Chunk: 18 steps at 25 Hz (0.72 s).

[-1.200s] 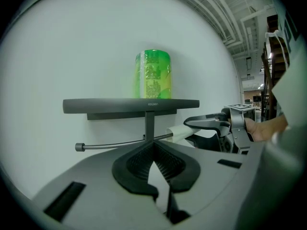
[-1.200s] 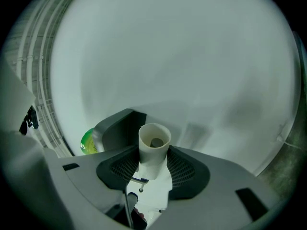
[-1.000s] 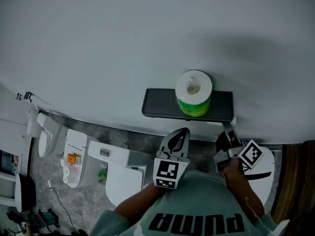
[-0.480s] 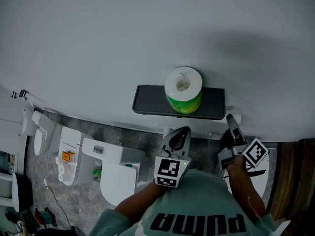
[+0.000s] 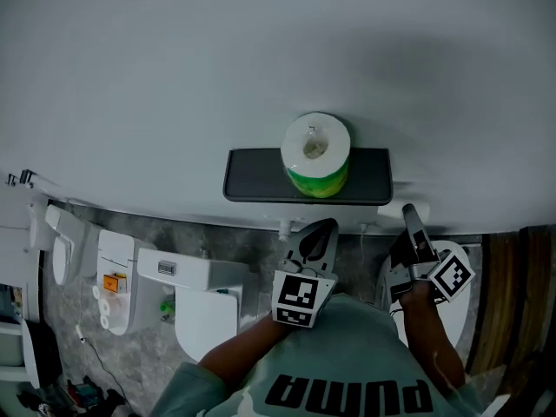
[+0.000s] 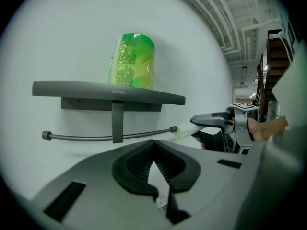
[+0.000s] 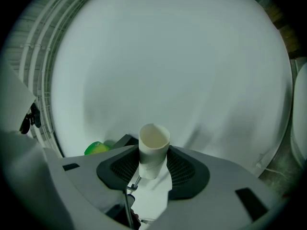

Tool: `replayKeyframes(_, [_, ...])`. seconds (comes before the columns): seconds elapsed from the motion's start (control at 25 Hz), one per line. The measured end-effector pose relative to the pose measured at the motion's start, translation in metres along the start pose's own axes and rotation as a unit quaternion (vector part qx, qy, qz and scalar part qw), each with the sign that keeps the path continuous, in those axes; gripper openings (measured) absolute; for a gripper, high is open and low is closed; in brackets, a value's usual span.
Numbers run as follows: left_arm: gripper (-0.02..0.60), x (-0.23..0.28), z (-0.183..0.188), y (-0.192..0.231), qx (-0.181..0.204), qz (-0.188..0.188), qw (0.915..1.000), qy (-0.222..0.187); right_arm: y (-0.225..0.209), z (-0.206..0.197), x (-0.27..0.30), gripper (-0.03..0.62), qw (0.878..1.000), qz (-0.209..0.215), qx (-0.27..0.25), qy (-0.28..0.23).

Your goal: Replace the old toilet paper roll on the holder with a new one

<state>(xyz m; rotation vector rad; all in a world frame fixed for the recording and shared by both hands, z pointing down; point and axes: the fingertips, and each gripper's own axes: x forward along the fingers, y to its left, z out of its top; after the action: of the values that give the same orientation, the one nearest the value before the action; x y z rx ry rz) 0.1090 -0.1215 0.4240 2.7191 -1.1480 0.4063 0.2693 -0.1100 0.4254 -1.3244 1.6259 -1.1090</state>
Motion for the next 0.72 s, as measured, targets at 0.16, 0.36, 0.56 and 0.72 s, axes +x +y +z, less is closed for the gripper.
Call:
replayKeyframes(0.16, [0.005, -0.004, -0.001, 0.003, -0.003, -0.011, 0.9999, 0.005, 0.012, -0.004, -0.012, 0.187, 0.999, -0.007, -0.029, -0.012])
replayKeyframes(0.36, [0.005, -0.011, 0.001, 0.008, -0.001, -0.025, 0.9997, 0.004, 0.031, -0.015, -0.023, 0.187, 0.998, -0.007, -0.055, -0.019])
replayKeyframes(0.56, [0.005, -0.025, 0.003, 0.020, -0.002, -0.025, 0.9997, -0.001, 0.064, -0.040, -0.025, 0.187, 0.991, 0.001, -0.130, 0.005])
replayKeyframes(0.72, [0.005, -0.038, 0.003, 0.037, -0.008, -0.016, 0.9998, -0.005, 0.101, -0.068, -0.013, 0.187, 0.976, 0.020, -0.211, 0.045])
